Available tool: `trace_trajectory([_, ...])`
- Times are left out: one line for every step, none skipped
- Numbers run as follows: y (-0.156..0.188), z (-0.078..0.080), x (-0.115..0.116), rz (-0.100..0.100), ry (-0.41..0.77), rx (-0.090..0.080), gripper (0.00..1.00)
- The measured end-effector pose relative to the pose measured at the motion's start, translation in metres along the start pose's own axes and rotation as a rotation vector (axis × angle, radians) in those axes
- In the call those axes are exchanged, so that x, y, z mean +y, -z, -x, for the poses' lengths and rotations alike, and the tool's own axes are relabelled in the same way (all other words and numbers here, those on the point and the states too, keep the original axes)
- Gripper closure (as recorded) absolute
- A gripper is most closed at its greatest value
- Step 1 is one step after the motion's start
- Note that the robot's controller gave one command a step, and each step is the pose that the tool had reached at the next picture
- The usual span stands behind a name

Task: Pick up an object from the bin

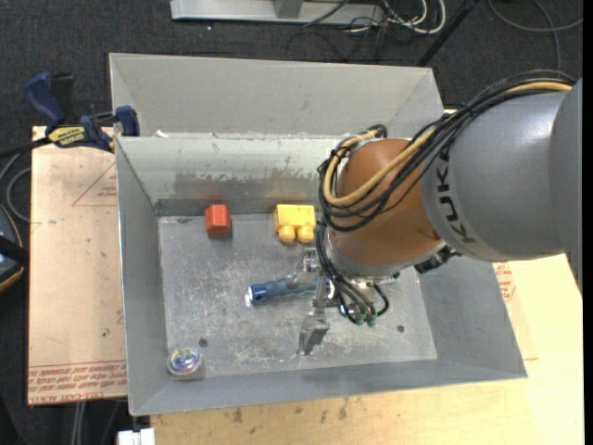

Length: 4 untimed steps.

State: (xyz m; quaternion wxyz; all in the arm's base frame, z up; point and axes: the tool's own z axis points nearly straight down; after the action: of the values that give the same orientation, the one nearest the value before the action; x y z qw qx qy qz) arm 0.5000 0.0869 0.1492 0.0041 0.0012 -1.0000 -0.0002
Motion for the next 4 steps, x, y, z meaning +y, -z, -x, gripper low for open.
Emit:
trace_trajectory([-0.0754,0.0463,-0.0862,0.006,-0.016,-0.030,0.00])
trace_trajectory([-0.0711,0.0499,-0.0844,0.003,-0.016,-0.018,0.00])
trace_trajectory([-0.0693,0.0516,-0.0833,0.002,-0.017,-0.014,0.00])
trace_trajectory([-0.0684,0.0526,-0.0825,0.002,-0.018,-0.012,0.00])
